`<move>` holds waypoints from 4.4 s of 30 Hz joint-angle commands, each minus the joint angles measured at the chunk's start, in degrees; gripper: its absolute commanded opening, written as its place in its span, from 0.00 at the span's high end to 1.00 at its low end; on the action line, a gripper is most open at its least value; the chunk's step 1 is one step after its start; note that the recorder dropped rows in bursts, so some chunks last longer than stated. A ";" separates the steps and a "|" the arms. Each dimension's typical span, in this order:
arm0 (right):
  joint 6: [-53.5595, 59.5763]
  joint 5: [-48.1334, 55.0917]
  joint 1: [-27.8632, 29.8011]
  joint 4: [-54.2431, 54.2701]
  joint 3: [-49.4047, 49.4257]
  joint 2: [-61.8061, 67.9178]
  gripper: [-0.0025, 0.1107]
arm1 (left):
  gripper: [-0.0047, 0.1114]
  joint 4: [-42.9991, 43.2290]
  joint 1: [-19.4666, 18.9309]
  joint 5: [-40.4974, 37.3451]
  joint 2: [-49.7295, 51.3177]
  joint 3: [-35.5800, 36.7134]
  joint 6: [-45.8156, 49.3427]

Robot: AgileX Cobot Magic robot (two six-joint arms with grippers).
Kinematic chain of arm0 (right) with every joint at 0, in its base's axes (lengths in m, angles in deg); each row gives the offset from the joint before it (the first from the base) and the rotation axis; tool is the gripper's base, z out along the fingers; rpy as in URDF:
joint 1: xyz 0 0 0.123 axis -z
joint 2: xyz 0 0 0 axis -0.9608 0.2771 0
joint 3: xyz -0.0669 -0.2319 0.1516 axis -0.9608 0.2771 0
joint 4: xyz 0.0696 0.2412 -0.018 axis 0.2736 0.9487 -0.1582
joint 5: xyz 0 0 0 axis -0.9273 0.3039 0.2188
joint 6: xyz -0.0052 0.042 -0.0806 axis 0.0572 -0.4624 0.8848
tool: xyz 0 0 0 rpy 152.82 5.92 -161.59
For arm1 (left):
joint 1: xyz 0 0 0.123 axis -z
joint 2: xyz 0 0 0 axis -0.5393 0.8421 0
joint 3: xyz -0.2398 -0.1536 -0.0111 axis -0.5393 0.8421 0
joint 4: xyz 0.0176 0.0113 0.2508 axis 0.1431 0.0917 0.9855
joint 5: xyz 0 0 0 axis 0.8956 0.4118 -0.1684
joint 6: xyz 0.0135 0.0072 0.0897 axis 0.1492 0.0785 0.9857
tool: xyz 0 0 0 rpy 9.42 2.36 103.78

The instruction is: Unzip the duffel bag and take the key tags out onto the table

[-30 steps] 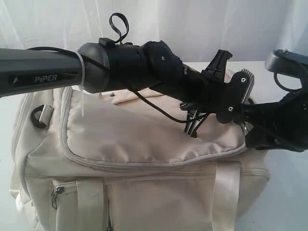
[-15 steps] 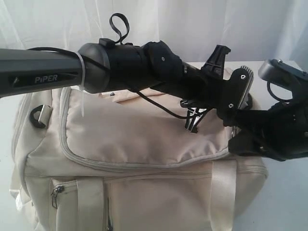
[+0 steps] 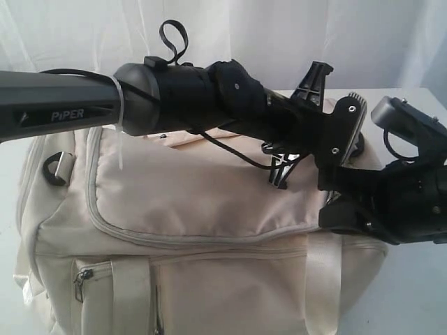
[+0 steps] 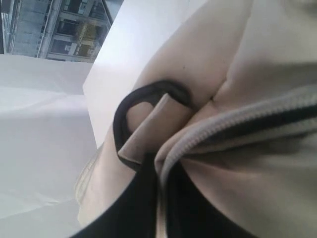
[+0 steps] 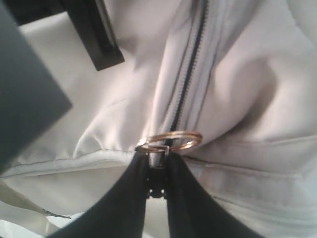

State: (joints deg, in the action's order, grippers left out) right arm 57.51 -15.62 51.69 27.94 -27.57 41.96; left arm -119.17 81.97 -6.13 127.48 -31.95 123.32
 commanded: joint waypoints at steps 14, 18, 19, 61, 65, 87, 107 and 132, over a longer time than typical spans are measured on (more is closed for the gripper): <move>13.51 4.40 -2.68 15.45 6.31 -0.50 0.98 | 0.96 -0.79 -1.33 7.09 -0.13 -0.32 9.15; 13.64 1.68 -7.35 17.46 6.67 -0.50 0.98 | 0.96 0.98 -1.33 7.09 -0.13 -0.32 9.15; 13.64 0.61 -8.70 18.11 6.78 -0.50 0.98 | 0.96 1.14 -1.33 7.09 -0.13 -0.74 9.15; 16.99 23.04 -14.27 -11.86 -12.47 -9.23 0.16 | 0.43 -16.84 -1.22 24.34 -6.90 3.58 9.24; 15.46 26.07 -14.27 -12.64 -15.35 -12.65 0.16 | 0.43 -20.52 -1.22 22.76 -9.28 5.45 9.24; -19.23 5.69 -14.27 -57.51 -18.13 -5.89 0.58 | 0.39 -49.54 8.70 40.22 -11.15 10.46 9.24; -38.12 10.00 -10.95 -79.94 -18.99 -8.84 0.98 | 0.96 -62.95 12.32 59.45 -19.92 12.37 9.24; -5.59 6.60 -6.69 -40.22 -22.86 -4.50 0.98 | 0.96 -62.95 12.91 4.33 -47.50 40.83 -9.99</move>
State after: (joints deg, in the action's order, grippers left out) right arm 50.94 -8.96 43.98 -12.80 -50.07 37.43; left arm -180.83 99.44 8.09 80.96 8.38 120.59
